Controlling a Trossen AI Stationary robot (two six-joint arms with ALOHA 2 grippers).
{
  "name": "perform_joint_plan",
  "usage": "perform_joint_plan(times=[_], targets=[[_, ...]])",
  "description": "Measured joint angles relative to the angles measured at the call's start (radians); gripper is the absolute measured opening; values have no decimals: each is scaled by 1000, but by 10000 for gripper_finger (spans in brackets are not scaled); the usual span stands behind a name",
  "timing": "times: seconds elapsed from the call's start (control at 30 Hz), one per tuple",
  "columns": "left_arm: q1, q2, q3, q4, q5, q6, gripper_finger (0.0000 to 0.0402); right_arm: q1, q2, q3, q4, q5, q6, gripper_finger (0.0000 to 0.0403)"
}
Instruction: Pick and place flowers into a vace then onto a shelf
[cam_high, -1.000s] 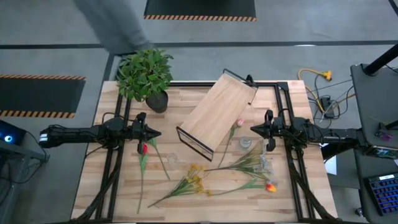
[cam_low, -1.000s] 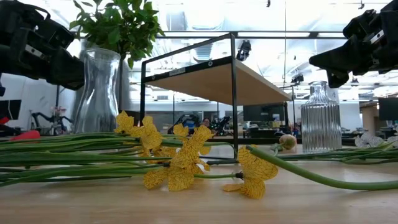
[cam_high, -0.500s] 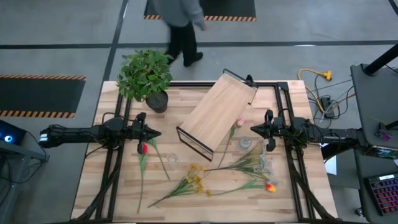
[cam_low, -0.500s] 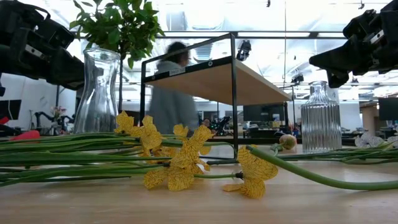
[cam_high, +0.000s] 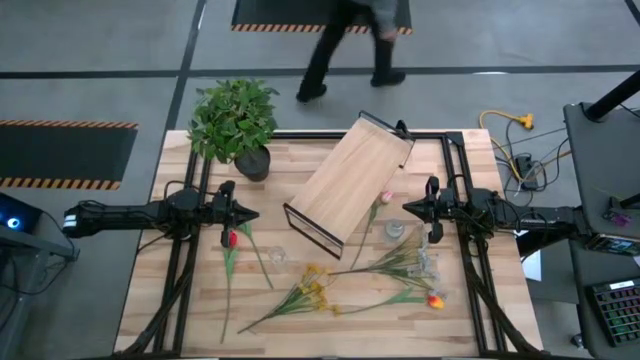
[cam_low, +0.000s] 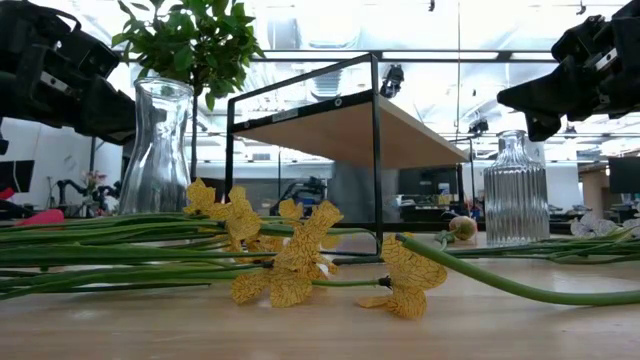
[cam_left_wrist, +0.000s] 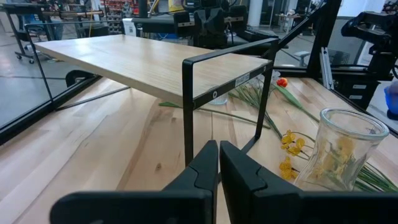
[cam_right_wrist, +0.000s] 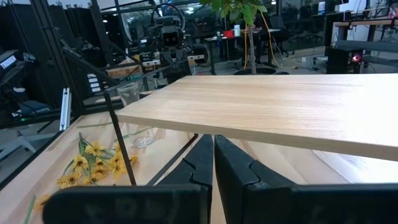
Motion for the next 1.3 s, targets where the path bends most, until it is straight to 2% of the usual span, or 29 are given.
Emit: perform_joint_plan(times=[0.57,0.83,1.03,1.3], targets=[[0,0,0,0,0,0,0,0,0,0,1,0,-15,9],[0,0,0,0,0,0,0,0,-1,0,8,0,48,9],[0,0,0,0,0,0,0,-1,-1,0,104,0,-72,9],[1,0,0,1,-3,12,0,-1,0,0,122,0,-79,9]])
